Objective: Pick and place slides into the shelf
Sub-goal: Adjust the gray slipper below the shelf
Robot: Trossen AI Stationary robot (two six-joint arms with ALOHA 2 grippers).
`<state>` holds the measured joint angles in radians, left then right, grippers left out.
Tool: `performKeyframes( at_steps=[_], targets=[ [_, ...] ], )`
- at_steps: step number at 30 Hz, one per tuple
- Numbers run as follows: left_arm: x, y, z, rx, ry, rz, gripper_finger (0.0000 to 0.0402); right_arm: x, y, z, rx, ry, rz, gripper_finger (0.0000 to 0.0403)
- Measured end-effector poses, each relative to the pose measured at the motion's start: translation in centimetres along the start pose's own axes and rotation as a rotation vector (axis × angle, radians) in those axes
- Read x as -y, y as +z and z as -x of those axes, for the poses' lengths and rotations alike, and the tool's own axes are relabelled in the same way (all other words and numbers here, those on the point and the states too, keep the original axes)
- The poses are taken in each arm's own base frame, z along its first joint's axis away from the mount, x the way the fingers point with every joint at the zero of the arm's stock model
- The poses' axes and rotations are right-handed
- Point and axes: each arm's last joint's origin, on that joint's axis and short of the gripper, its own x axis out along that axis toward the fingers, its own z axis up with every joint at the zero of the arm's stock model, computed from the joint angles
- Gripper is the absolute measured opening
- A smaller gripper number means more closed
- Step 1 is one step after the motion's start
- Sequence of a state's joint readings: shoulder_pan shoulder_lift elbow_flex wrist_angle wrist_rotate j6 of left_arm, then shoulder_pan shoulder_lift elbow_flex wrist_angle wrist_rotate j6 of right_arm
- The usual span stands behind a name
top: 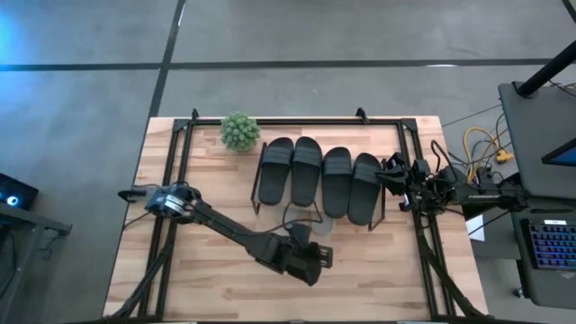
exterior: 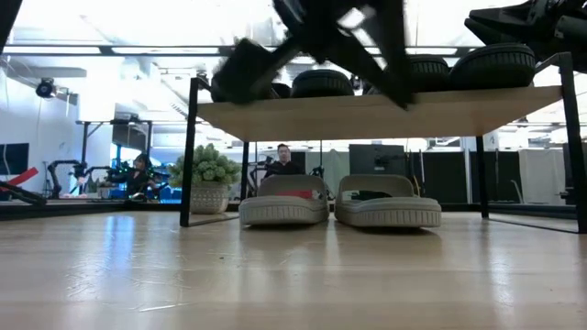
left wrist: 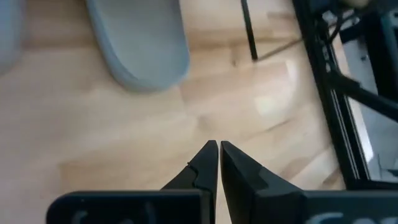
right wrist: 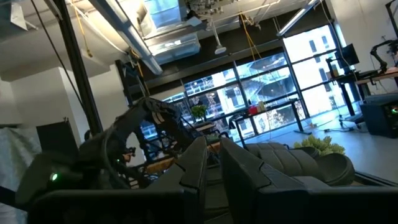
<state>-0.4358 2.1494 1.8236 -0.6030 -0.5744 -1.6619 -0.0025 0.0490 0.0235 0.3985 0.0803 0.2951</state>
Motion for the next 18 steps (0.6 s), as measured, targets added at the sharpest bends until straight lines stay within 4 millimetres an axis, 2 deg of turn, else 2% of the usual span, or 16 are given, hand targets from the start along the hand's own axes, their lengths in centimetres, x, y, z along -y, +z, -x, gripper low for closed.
performKeyframes(
  at_steps=[10,18],
  targets=[
    [0.2,-3.0,-4.8,-0.078,-0.001,-0.011,0.0004,0.0,0.0,0.0,0.0,0.0,0.0,0.0038],
    [1.5,-2.5,-7.8,-0.032,-0.065,-0.152,0.0004,0.0,0.0,0.0,0.001,0.0,0.0,0.0038]
  ],
)
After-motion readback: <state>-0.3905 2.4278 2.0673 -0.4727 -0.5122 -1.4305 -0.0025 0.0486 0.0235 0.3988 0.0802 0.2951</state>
